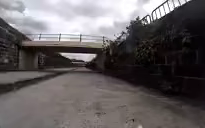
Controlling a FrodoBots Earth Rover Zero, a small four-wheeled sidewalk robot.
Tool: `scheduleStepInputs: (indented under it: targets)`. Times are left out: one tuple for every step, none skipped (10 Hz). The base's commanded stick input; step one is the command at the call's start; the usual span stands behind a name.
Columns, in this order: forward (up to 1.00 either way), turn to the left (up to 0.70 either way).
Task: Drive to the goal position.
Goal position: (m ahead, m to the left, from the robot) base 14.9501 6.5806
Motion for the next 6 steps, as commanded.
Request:
scheduleStepInputs:
  targets:
    - [1.0, 0.0]
    - [1.0, 0.0]
    - [1.0, 0.0]
    - [1.0, 0.0]
    - [1.0, 0.0]
    - [1.0, 0.0]
